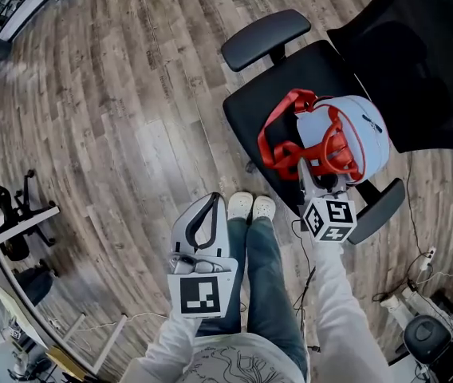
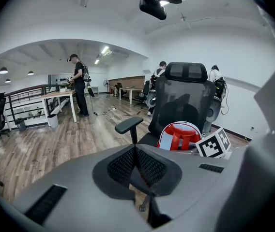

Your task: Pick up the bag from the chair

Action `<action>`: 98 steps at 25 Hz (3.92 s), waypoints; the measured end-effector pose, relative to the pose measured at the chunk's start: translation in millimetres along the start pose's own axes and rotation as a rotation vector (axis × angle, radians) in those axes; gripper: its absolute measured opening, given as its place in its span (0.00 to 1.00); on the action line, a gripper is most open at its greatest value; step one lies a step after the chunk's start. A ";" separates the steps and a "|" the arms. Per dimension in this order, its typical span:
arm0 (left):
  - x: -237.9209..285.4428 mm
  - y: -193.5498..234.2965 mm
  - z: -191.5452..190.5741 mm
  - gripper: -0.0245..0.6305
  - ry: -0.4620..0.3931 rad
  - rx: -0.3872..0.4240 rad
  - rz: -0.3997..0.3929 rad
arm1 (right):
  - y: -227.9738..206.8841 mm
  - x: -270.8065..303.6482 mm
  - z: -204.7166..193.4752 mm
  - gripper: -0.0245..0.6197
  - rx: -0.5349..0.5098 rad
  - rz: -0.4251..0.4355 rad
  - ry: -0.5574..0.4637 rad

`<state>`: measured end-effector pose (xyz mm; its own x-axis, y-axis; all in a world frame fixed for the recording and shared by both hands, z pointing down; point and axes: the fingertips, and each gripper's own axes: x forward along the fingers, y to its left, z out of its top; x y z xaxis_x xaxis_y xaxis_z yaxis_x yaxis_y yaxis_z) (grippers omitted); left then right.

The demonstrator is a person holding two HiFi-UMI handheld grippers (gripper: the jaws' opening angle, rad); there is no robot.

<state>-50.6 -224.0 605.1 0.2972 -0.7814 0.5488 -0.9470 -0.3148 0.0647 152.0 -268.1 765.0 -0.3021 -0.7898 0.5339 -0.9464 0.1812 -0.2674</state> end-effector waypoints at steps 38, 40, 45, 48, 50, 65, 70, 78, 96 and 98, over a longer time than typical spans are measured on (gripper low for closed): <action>-17.3 -12.8 87.4 0.04 -0.130 0.021 0.011 | -5.4 -49.7 139.2 0.07 0.048 0.015 -0.177; -19.1 -14.3 94.7 0.04 -0.143 0.026 0.009 | -7.8 -55.3 146.3 0.07 0.047 0.011 -0.181; -21.7 -16.9 120.9 0.04 -0.185 0.026 0.014 | 2.2 -67.5 161.5 0.07 0.020 0.026 -0.185; -27.1 -19.3 140.7 0.04 -0.225 0.029 0.019 | 21.0 -77.8 175.4 0.07 -0.021 0.050 -0.201; -33.3 -19.0 153.4 0.04 -0.253 0.031 0.026 | 37.0 -86.3 188.4 0.07 -0.044 0.064 -0.220; -101.4 5.2 231.5 0.04 -0.419 0.033 0.113 | 104.7 -176.4 313.4 0.07 -0.151 0.051 -0.434; -122.8 14.5 265.0 0.04 -0.493 0.046 0.138 | 122.4 -201.6 346.3 0.07 -0.190 0.044 -0.503; -150.3 13.0 292.4 0.04 -0.550 0.069 0.134 | 132.8 -232.0 367.4 0.07 -0.174 0.041 -0.575; -171.6 11.4 298.4 0.04 -0.587 0.075 0.125 | 148.3 -258.9 370.5 0.07 -0.149 0.044 -0.620; -172.6 12.5 297.6 0.04 -0.584 0.073 0.128 | 148.9 -258.8 369.6 0.07 -0.151 0.043 -0.618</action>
<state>-77.4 -253.4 263.2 0.2186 -0.9758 -0.0014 -0.9750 -0.2184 -0.0405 131.5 -253.4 290.5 -0.2613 -0.9640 -0.0486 -0.9542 0.2656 -0.1379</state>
